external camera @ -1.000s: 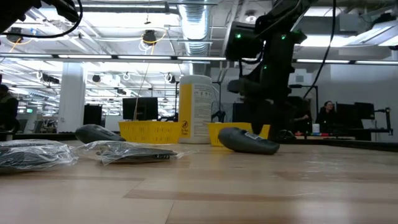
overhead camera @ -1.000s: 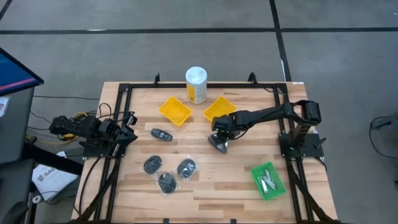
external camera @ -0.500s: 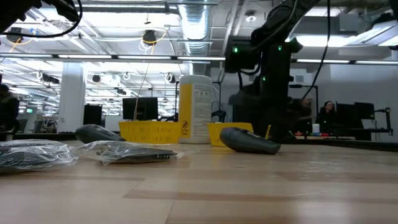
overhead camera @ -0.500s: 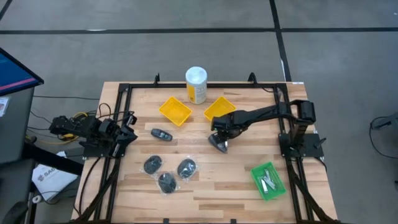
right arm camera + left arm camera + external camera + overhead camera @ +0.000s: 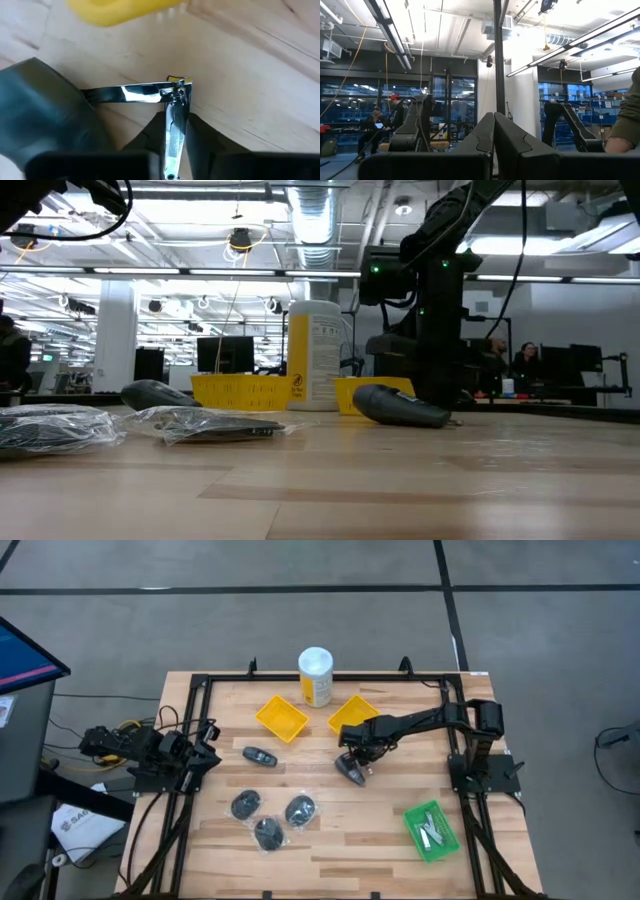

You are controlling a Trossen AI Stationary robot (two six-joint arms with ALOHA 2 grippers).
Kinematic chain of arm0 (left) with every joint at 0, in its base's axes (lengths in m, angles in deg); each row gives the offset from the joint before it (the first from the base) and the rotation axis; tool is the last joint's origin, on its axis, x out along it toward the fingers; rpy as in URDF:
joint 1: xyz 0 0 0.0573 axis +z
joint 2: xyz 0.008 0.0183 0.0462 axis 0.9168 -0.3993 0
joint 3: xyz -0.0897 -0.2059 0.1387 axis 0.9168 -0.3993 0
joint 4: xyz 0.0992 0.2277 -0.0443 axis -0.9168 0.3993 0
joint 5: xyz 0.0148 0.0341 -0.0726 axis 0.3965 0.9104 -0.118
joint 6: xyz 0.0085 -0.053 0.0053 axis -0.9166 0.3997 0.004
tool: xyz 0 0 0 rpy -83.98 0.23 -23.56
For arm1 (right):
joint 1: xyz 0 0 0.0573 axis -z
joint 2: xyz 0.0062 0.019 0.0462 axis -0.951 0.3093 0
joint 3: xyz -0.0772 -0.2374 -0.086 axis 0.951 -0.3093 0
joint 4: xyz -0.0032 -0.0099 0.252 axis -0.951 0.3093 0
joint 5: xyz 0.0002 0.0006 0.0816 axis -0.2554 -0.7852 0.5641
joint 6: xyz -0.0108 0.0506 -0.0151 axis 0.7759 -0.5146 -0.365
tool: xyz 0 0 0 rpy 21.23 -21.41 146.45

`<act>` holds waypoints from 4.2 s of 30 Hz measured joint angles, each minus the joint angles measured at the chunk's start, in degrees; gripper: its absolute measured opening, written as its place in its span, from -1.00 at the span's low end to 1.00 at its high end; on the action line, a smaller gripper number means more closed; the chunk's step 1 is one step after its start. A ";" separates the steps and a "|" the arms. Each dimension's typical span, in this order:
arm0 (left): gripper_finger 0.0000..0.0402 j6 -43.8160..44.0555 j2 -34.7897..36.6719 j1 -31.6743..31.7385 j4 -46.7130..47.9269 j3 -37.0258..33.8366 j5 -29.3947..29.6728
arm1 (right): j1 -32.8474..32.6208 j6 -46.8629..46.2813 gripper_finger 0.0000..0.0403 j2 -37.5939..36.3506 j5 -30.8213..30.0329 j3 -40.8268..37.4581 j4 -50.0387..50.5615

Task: Pick & Place Travel size toiletries
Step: Put the nail cutter into the green bin, then put the black deodorant into the right yellow bin

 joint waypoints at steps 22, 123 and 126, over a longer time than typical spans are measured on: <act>-0.99 0.02 0.00 0.00 -0.18 0.00 -0.17 | -0.15 0.71 -0.83 -14.31 -3.13 -0.26 11.32; -0.99 0.13 -0.02 0.00 -1.55 -0.01 0.68 | -13.15 32.28 0.75 -4.09 -2.18 8.12 -2.73; -0.99 0.12 0.00 0.00 -1.59 -0.02 0.72 | -11.48 33.33 0.79 -0.09 -2.14 10.57 -2.43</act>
